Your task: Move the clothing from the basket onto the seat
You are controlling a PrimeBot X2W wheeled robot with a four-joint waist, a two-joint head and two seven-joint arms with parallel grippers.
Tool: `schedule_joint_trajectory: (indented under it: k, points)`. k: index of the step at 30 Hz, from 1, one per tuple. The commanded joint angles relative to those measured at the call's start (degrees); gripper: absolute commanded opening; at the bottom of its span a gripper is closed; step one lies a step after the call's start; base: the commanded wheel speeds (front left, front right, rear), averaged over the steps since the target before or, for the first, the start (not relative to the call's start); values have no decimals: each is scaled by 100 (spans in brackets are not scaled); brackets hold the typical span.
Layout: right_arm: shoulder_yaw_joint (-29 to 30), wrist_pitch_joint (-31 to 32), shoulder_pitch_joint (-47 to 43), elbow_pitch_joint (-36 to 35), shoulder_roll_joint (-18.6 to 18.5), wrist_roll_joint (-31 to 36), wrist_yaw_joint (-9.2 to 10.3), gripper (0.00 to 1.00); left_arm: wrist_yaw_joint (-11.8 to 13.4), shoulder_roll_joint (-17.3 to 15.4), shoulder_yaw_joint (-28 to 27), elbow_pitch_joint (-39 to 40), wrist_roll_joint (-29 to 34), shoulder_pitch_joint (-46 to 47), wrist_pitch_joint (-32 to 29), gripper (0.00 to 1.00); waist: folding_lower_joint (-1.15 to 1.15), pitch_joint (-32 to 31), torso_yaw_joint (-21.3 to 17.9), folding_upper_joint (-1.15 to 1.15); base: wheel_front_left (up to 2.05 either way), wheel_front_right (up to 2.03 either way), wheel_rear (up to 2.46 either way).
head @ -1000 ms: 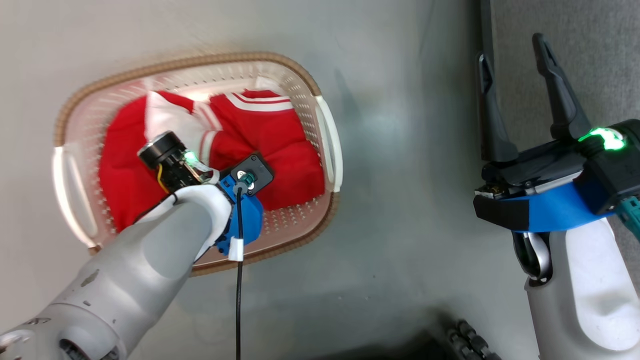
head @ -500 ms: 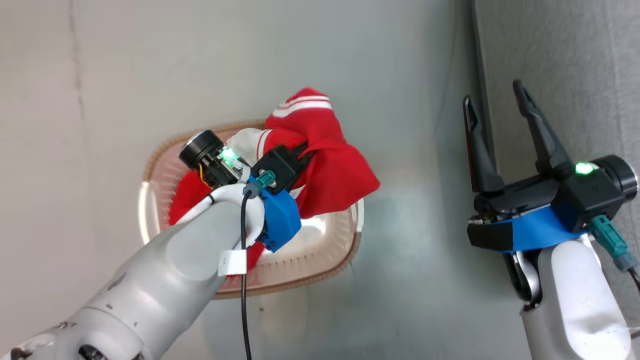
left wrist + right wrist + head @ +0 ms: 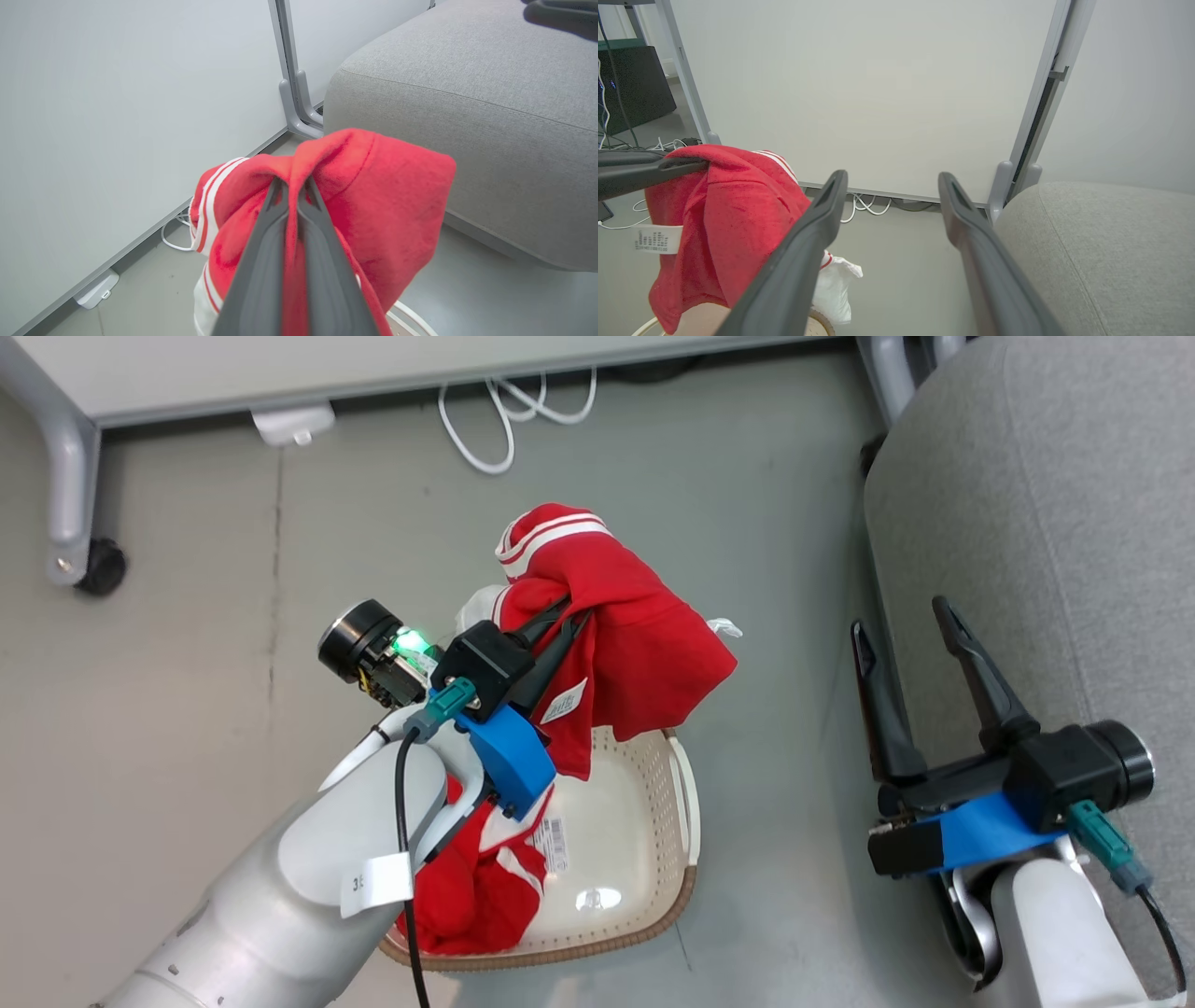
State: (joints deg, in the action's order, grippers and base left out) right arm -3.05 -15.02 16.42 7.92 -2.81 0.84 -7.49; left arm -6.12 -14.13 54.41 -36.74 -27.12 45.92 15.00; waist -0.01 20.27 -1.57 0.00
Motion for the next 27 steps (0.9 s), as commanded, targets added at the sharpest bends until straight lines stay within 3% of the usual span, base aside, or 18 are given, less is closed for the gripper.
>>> schedule_joint_trajectory:
  k: [1, 12, 27]
  points:
    - [18, -23, -124, 15, -14, -44, -1, 100, -1, -11, -56, 60, 44, -70, 26, 0, 1, -331, 50, 0, 0, 0, 0]
    - [44, -24, -757, 151, -14, -172, -1, 100, -23, -92, -527, 574, 219, -495, 28, 0, 1, -1176, 133, 0, 0, 0, 0]
    - [-339, -24, -631, -33, -13, -184, -1, 100, -46, -42, -642, 729, 257, -774, 27, 0, 1, -1445, 195, 0, 0, 0, 0]
